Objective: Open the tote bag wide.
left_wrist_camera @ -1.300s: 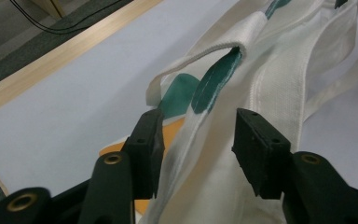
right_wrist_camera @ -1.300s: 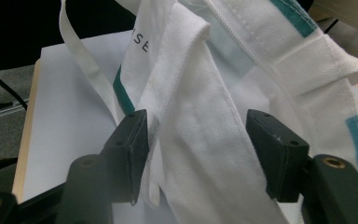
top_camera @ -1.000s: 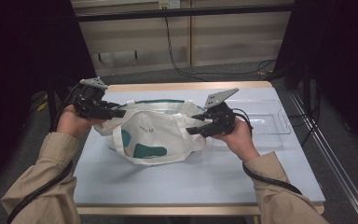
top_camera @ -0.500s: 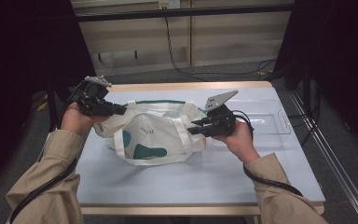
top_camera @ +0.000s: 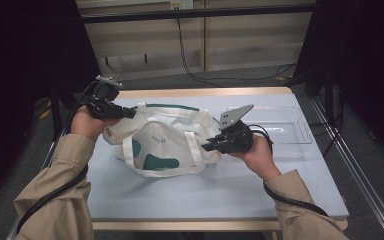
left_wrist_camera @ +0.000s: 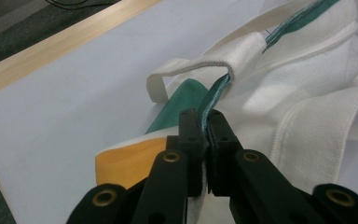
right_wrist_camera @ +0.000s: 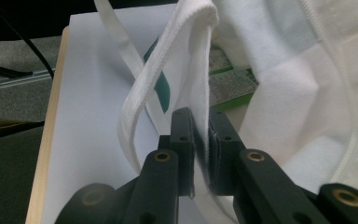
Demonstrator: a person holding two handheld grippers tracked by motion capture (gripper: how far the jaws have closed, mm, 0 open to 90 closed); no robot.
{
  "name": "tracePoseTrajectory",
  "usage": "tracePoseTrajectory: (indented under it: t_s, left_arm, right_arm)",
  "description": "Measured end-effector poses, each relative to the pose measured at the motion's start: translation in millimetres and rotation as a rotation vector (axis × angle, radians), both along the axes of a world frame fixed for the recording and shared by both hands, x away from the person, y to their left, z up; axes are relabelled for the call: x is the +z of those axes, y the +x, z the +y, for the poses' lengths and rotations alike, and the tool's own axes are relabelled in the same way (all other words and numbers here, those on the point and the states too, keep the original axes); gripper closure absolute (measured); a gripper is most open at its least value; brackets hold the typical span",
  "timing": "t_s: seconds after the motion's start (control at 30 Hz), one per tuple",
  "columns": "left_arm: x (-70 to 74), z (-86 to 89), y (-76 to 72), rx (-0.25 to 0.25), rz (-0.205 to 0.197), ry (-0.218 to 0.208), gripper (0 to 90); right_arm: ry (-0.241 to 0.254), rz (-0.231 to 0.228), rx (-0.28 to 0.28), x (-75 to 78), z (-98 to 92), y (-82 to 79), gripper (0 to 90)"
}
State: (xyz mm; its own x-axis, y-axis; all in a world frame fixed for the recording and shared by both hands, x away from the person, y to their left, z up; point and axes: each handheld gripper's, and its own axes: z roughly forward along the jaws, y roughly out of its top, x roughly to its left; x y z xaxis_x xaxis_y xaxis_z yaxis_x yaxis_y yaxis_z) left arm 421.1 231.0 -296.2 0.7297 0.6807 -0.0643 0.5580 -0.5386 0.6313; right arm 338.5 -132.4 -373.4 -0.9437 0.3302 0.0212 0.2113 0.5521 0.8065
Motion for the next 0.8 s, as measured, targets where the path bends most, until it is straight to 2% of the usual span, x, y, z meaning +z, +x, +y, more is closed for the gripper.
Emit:
tracePoseTrajectory:
  t_s: [0.2, 0.27, 0.37, 0.53, 0.8]
  left_arm:
    - [-2.5, -0.9, 3.3, 0.036, 0.006, -0.019, 87.1]
    - [-3.3, -1.1, 4.5, 0.031, 0.007, -0.012, 87.2]
    - [-5.1, -2.8, 5.0, 0.056, -0.001, -0.016, 87.4]
    - [-5.4, -2.7, 6.5, 0.053, -0.008, -0.003, 87.5]
    - [-8.4, -3.2, 7.4, 0.082, -0.018, -0.011, 87.5]
  right_arm:
    - [-0.002, 0.005, 0.002, -6.7, -1.0, -4.9, 82.5]
    - [0.001, 0.002, 0.005, -8.9, -0.9, -6.3, 83.2]
    - [0.006, 0.004, 0.009, -11.7, 0.1, -8.8, 84.4]
    - [0.012, 0.005, 0.017, -15.5, 0.0, -12.6, 86.1]
    - [0.010, 0.010, 0.036, -24.7, 0.9, -19.2, 86.8]
